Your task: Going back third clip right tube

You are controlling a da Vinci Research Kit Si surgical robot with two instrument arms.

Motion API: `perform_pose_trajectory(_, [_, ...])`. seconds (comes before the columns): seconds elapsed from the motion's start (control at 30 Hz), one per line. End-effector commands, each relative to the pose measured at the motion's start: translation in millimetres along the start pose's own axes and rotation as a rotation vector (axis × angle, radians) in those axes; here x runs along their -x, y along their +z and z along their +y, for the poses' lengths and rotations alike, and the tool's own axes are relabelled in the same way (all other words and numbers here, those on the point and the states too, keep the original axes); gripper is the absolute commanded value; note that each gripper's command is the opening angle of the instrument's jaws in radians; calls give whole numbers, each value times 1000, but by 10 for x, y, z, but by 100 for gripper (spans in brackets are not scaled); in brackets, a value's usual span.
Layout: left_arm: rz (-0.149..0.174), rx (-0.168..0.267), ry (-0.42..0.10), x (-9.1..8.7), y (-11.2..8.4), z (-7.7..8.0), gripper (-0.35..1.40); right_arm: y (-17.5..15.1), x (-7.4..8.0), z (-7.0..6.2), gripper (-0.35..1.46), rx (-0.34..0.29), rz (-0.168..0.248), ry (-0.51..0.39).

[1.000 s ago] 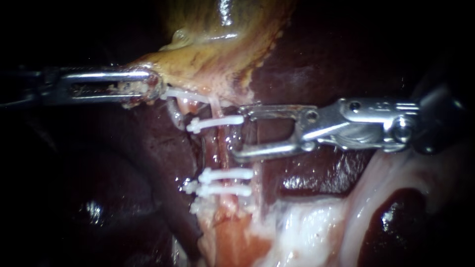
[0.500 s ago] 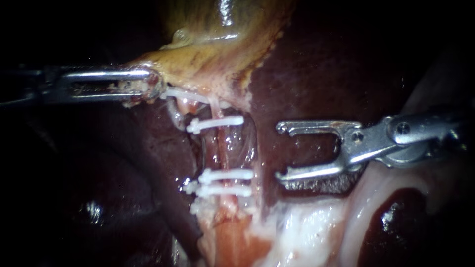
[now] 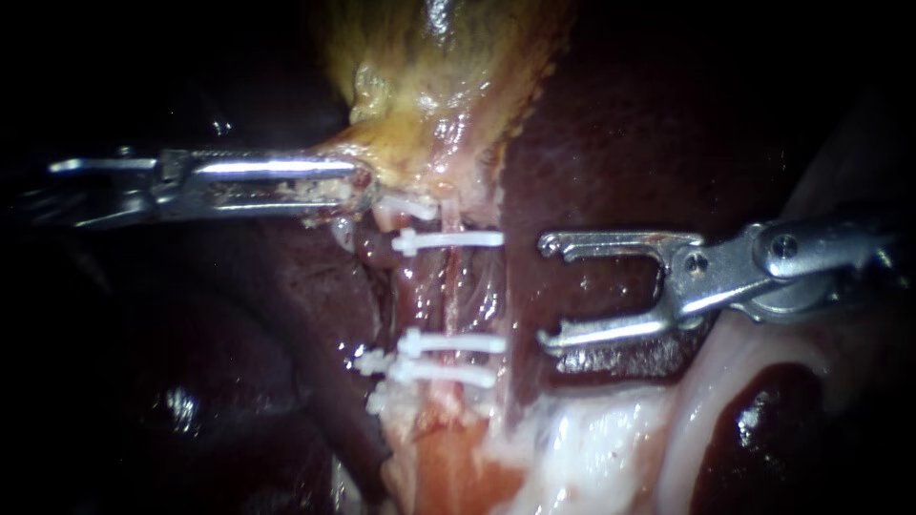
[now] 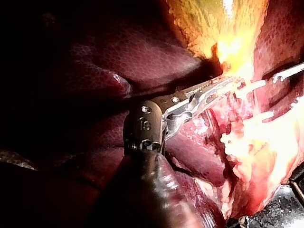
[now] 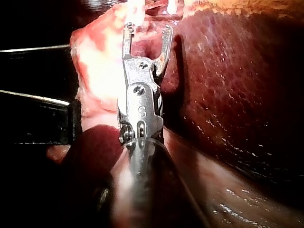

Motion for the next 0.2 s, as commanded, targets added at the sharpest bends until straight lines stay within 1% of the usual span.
perform_pose_trajectory(0.03, [0, -2, -1, 0, 0, -1, -35, 0, 0, 0, 50, 0, 0, -4])
perform_pose_trajectory(0.2, [-1, -2, -2, -1, -2, 1, -35, 1, -1, 0, 50, 0, 0, -3])
